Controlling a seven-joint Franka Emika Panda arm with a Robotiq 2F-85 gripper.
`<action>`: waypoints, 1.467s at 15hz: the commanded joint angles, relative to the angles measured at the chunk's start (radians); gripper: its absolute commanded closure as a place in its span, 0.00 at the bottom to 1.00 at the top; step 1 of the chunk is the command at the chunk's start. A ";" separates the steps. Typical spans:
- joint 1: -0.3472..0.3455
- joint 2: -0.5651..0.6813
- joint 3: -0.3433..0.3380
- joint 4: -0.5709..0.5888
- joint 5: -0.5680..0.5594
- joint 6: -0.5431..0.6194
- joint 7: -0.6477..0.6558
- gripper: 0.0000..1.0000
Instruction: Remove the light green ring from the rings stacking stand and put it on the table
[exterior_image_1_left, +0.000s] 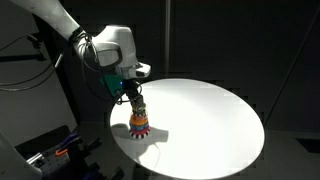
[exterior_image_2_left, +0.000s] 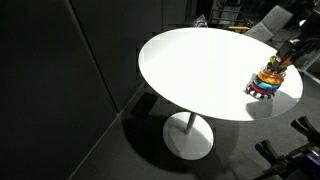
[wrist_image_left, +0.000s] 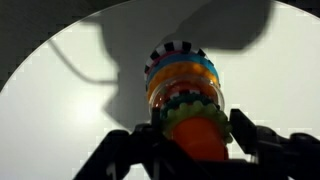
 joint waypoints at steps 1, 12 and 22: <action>-0.004 -0.058 0.000 0.002 0.012 -0.024 -0.004 0.55; -0.046 -0.130 -0.029 0.041 0.007 -0.030 0.010 0.55; -0.106 -0.014 -0.101 0.119 0.041 -0.071 -0.021 0.55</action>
